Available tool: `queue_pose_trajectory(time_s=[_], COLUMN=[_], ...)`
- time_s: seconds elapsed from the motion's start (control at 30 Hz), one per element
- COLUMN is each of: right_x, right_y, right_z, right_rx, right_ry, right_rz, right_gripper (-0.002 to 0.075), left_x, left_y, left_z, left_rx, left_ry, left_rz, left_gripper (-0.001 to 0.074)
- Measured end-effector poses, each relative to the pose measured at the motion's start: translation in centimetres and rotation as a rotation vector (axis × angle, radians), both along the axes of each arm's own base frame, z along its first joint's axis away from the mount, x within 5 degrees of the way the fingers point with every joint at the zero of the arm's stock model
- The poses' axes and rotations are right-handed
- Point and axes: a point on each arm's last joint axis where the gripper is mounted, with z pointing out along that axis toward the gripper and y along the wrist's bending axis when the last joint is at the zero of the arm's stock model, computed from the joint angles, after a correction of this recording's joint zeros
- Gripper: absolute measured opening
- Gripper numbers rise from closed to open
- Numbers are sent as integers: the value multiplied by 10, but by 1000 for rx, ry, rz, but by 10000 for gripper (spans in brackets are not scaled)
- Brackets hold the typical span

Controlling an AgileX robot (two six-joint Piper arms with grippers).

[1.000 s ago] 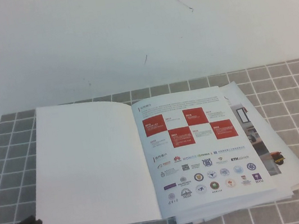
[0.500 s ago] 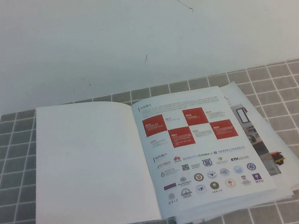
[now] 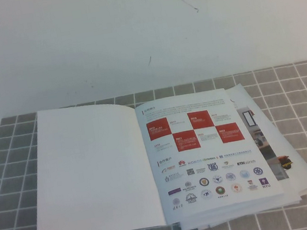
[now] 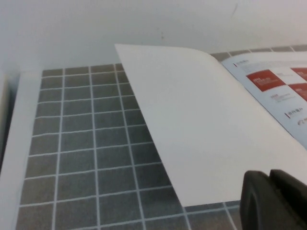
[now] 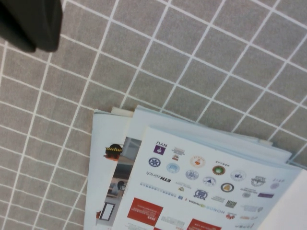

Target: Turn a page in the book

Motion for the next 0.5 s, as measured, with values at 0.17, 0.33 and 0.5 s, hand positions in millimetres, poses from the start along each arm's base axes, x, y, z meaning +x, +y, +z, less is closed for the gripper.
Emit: queue_pose_trajectory(time_s=[0.17,0.33,0.5], right_x=[0,0,0], right_y=[0,0,0], right_z=[0,0,0], right_rx=[1,2,3], right_ry=[0,1,0], right_rz=[0,0,0], right_gripper=[-1,-1,-1], left_x=[-4,-2,-3], left_y=[4,8,7], left_z=[-34,-58,-60], left_rx=[-35,-43,-106], left_ry=[-74,-20,28], left_rz=[83,167,182], left_gripper=[-4,-4,-4])
